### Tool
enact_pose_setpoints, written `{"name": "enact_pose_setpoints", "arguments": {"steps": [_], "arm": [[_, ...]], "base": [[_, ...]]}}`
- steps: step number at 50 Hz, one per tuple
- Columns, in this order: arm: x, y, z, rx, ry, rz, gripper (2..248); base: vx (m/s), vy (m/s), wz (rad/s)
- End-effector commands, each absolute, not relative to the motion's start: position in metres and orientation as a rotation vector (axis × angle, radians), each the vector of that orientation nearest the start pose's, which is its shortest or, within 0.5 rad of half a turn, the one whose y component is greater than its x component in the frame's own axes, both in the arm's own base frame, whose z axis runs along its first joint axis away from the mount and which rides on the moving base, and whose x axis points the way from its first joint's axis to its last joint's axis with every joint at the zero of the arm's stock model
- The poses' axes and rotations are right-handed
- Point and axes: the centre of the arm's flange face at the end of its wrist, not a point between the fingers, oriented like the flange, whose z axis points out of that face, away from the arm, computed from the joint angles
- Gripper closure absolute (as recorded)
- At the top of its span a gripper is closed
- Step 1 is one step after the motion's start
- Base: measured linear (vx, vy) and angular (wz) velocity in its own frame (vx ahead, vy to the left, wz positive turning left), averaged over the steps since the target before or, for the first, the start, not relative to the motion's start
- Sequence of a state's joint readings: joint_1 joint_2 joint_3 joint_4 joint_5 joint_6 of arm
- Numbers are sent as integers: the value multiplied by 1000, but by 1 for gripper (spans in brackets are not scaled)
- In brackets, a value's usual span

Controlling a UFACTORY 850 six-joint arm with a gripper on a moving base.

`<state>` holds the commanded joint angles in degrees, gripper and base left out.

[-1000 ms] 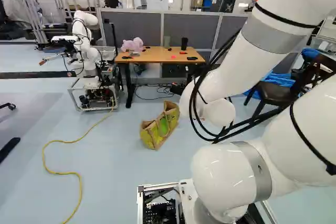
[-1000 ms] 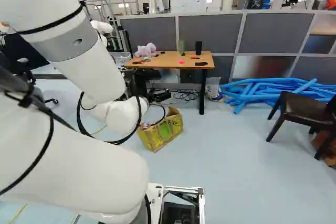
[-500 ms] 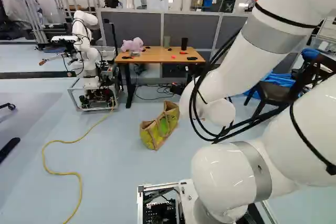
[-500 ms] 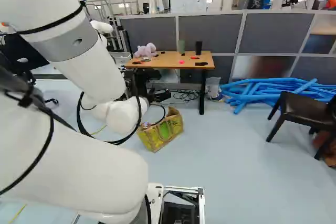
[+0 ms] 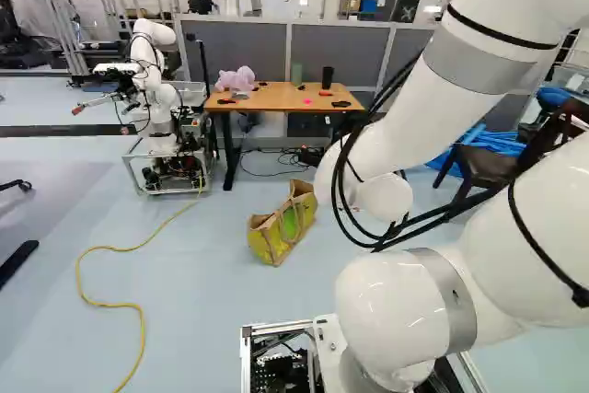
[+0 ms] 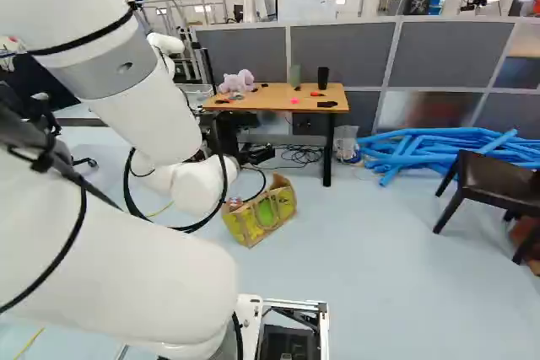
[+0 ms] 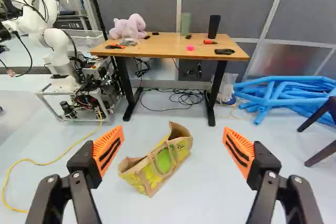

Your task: Pick up the bag on the ground and place it on the table

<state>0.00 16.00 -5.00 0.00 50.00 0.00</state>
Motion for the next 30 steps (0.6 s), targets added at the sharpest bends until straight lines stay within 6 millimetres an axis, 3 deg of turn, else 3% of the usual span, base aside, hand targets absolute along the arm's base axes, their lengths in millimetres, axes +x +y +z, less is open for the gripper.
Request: {"name": "enact_pose_setpoints", "arguments": {"steps": [12,30], "arm": [[270,0,366,-2558,0,-1824,3],[270,0,366,-2558,0,-1824,3]], "base": [[171,42,196],[198,6,9]]}}
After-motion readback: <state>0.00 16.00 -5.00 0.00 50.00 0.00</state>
